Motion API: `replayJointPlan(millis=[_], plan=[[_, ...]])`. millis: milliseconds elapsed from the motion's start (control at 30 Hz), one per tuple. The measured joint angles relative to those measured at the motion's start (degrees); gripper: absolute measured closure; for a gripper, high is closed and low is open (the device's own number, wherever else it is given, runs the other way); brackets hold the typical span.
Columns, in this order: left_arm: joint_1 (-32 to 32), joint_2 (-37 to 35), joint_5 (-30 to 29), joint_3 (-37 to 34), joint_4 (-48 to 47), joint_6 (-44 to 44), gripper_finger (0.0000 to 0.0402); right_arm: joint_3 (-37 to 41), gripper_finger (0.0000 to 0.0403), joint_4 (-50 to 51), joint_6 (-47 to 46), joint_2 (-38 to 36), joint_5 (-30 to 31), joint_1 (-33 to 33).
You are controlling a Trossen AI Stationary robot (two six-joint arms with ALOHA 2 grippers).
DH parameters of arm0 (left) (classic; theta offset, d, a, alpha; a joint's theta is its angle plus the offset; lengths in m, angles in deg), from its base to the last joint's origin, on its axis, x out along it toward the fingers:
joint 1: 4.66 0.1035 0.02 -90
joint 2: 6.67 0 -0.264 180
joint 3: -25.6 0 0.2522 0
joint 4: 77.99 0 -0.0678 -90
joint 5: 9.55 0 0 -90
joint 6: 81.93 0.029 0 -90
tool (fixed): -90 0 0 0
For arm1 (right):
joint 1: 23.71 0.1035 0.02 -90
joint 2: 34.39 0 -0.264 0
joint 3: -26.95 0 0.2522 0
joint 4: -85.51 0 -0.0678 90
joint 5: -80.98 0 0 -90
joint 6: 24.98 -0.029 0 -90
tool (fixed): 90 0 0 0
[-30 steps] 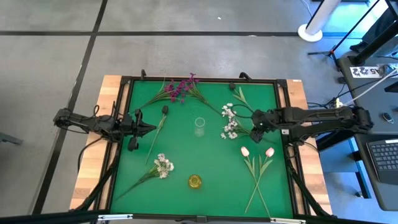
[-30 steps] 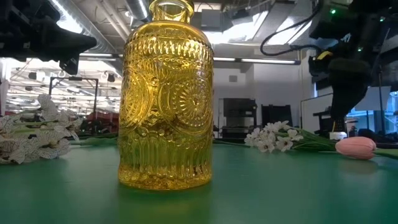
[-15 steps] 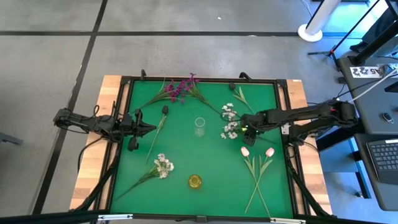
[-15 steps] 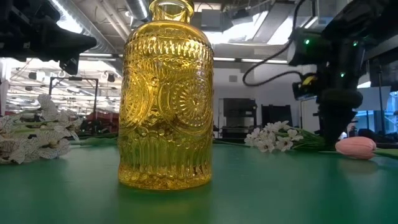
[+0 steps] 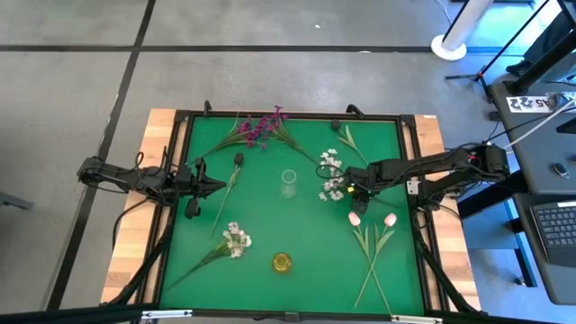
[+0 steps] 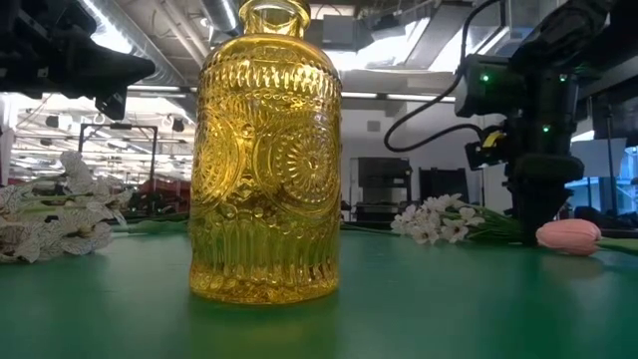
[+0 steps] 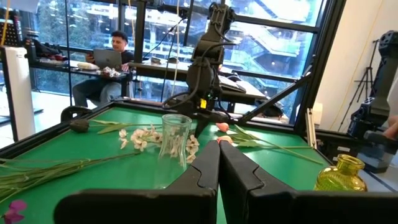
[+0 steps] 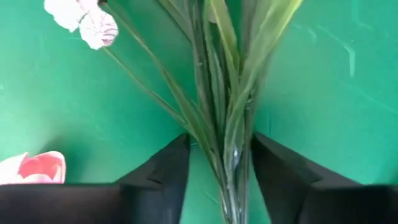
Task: Sort flowers into vase by color
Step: Put the middle right white flowers into the transparent vase
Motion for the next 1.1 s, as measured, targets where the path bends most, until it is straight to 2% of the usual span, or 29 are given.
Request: replayJointPlan(millis=[200, 267, 400, 533, 733, 800, 933, 1100], plan=[[0.0, 0.0, 0.0, 0.0, 0.0, 0.0, 0.0401, 0.1, 0.0367, -0.2, -0.3, -0.3, 1.6, 0.0], [0.0, 0.0, 0.0, 0.0, 0.0, 0.0, 0.0401, 0.1, 0.039, -0.1, -1.0, -1.0, 2.0, 0.0], [0.0, 0.0, 0.0, 0.0, 0.0, 0.0, 0.0401, -0.8, 0.0382, 2.8, -3.6, -3.7, 5.0, 0.0], [0.0, 0.0, 0.0, 0.0, 0.0, 0.0, 0.0401, -3.5, 0.0395, 6.3, -5.1, -9.0, 8.2, 0.0], [0.0, 0.0, 0.0, 0.0, 0.0, 0.0, 0.0401, -7.6, 0.0396, 3.6, -5.2, -18.7, 9.7, 0.0], [0.0, 0.0, 0.0, 0.0, 0.0, 0.0, 0.0401, -8.5, 0.0397, -1.3, -4.7, -21.7, 9.7, 0.0], [0.0, 0.0, 0.0, 0.0, 0.0, 0.0, 0.0401, -8.4, 0.0396, -17.7, -1.4, -26.3, 8.4, 0.0], [0.0, 0.0, 0.0, 0.0, 0.0, 0.0, 0.0401, -8.4, 0.0398, -39.2, 5.0, -25.8, 4.3, 0.0]])
